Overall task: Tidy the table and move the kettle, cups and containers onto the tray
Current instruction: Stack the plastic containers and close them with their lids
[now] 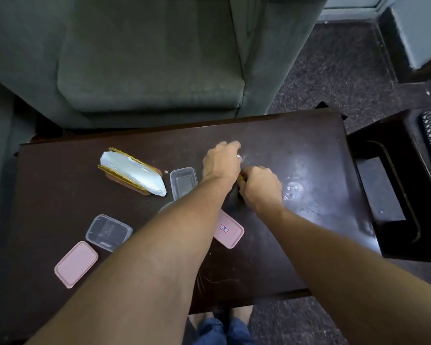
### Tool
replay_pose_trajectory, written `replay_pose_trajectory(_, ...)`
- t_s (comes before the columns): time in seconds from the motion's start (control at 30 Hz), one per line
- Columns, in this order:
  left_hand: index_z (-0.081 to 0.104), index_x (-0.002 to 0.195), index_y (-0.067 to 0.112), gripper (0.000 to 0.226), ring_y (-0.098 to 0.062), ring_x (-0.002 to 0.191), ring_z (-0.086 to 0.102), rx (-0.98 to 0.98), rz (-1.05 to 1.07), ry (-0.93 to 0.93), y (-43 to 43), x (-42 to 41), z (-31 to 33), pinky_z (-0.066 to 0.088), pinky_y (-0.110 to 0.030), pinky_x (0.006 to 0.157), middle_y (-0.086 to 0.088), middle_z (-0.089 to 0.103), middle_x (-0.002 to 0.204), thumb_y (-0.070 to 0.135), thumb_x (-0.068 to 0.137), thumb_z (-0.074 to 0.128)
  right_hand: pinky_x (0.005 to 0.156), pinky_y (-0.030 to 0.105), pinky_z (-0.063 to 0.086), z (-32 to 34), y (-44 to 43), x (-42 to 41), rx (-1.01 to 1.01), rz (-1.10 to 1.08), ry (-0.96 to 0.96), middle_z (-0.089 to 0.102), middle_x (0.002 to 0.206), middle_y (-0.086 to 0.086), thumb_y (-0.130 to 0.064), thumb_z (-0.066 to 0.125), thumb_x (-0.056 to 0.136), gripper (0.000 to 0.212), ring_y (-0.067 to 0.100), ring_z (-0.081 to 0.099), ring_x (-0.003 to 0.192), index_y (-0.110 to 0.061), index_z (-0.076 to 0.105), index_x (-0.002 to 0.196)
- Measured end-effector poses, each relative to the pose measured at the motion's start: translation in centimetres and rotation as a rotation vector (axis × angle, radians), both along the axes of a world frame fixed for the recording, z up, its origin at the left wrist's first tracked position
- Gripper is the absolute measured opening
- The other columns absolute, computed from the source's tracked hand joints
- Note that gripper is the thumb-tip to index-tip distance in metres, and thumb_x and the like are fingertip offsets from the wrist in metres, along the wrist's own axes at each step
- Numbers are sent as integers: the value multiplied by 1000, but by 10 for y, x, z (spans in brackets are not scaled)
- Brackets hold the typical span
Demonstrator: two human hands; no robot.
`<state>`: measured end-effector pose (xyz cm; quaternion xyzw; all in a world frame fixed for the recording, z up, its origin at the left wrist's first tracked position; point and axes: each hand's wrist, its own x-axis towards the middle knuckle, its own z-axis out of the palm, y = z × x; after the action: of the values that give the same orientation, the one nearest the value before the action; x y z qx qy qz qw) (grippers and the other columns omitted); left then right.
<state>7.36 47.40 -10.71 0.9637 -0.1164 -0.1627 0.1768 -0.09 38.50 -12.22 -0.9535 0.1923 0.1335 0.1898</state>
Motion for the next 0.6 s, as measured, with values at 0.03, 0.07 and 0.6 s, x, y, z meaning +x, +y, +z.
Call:
replay_pose_trajectory(0.03, 64, 130, 26, 31, -31, 110, 65, 24, -8, 2, -2, 2, -3, 52, -41, 85, -7, 66, 122, 29, 99, 63, 68, 35, 41, -2, -1, 0, 1, 3, -6, 67, 98, 11, -27, 56, 96, 17, 41, 65, 90, -26, 71, 103)
replay_pose_trajectory(0.07, 65, 129, 26, 30, -31, 110, 65, 49, -15, 8, -4, 5, -5, 52, -40, 84, -7, 66, 122, 30, 99, 63, 68, 35, 41, -3, -1, -1, 4, 1, -10, 66, 98, 10, -28, 55, 97, 18, 41, 64, 91, -25, 71, 104)
replay_pose_trajectory(0.6, 72, 105, 29, 22, -26, 98, 67, 68, -138, -24, 125, 16, 40, 54, -38, 85, 3, 68, 101, 35, 86, 64, 61, 34, 47, 31, 58, -2, 127, 319, -270, 59, 85, -3, -45, 62, 92, 22, 32, 66, 76, -25, 72, 94)
